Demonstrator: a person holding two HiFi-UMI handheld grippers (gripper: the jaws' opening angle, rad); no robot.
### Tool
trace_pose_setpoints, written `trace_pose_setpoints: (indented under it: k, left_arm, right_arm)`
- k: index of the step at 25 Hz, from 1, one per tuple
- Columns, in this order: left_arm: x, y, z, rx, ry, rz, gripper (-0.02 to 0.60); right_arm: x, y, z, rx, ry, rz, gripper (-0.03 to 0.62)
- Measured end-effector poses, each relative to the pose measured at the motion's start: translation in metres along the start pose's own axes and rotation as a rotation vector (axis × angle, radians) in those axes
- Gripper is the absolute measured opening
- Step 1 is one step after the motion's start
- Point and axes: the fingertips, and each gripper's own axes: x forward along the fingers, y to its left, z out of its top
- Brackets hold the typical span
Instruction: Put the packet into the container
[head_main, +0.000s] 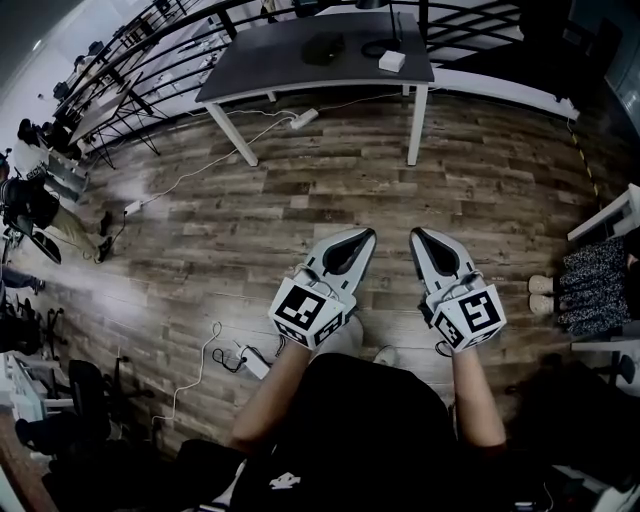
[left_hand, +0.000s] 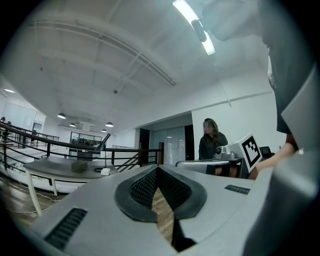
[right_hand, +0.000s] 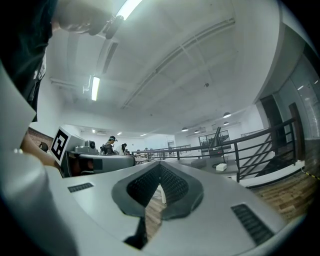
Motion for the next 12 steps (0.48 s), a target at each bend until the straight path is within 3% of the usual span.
trace_pose_setpoints:
  k: [6,12]
  left_arm:
    - [0.016,0.023,-0.003,-0.012,-0.009,-0.013,-0.005]
    - [0.033,0.079,-0.001,-0.033,-0.025,0.001,-0.005]
  right_arm:
    - [0.026,-0.012,-0.001,-0.007,0.000,0.004,0.005]
    - [0.077,-0.026,-0.001,-0.008,0.004,0.019,0.005]
